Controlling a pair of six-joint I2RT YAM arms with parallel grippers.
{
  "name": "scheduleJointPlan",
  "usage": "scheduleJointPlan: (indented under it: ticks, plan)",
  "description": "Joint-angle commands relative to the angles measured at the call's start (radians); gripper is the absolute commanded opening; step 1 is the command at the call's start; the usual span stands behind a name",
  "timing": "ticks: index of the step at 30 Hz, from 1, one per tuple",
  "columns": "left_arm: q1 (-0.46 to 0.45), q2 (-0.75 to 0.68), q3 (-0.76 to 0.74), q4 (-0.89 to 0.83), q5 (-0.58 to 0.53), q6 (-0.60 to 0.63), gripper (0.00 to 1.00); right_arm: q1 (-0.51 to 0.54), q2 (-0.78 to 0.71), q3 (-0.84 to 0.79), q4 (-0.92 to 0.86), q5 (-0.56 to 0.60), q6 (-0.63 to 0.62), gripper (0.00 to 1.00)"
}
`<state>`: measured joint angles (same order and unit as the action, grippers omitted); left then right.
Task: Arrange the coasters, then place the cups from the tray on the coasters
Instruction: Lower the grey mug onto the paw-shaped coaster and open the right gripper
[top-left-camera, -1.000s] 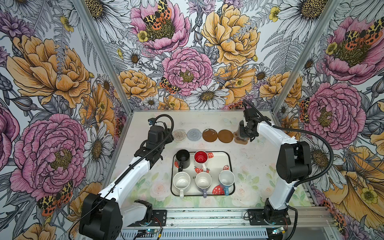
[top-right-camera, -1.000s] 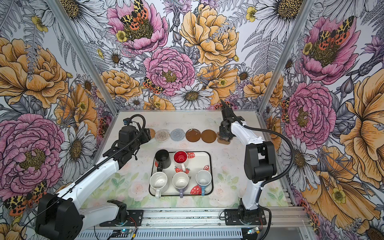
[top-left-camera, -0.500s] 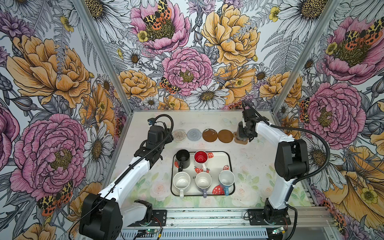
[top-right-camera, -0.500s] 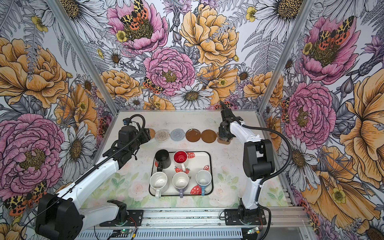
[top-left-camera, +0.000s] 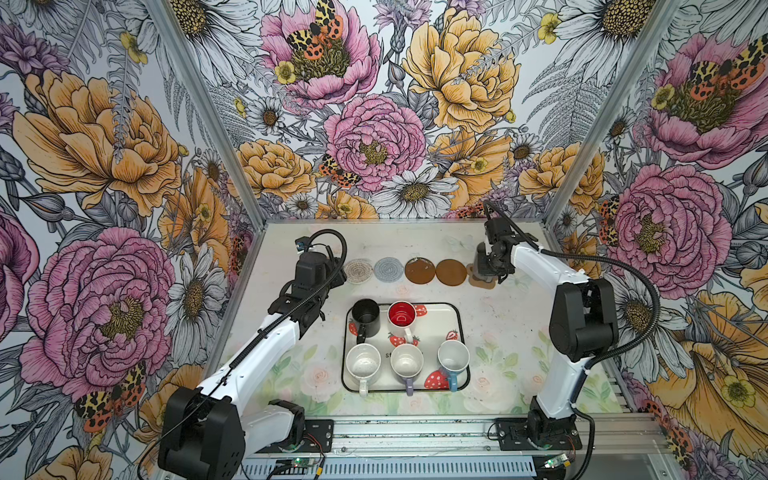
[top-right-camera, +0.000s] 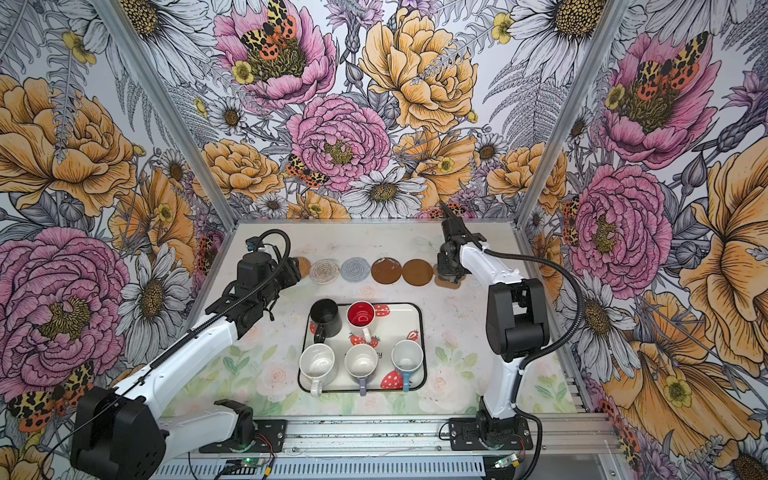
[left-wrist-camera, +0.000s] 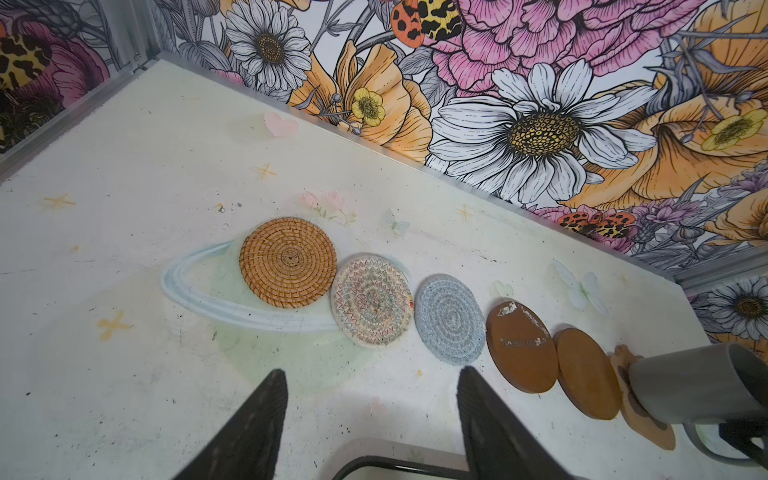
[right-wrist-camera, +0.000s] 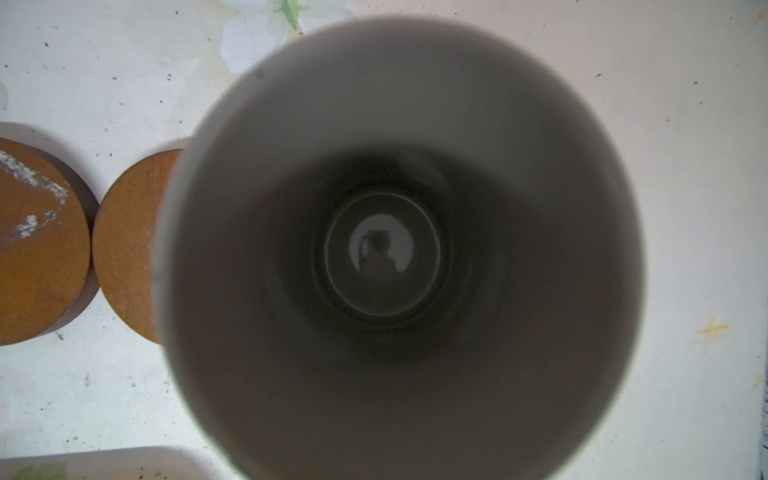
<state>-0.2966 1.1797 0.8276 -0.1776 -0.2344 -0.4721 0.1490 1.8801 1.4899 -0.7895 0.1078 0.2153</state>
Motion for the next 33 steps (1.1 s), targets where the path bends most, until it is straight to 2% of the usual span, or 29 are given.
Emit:
scheduleJointPlan:
  ticks: [1,33]
  plan:
    - [0.010,-0.022,-0.012,0.007,0.002,-0.005,0.67,-0.005,0.004,0.049,0.073,0.022,0.001,0.00]
    - [0.017,-0.030,-0.018,0.007,0.003,-0.005,0.67,-0.016,0.012,0.035,0.076,0.030,0.008,0.00]
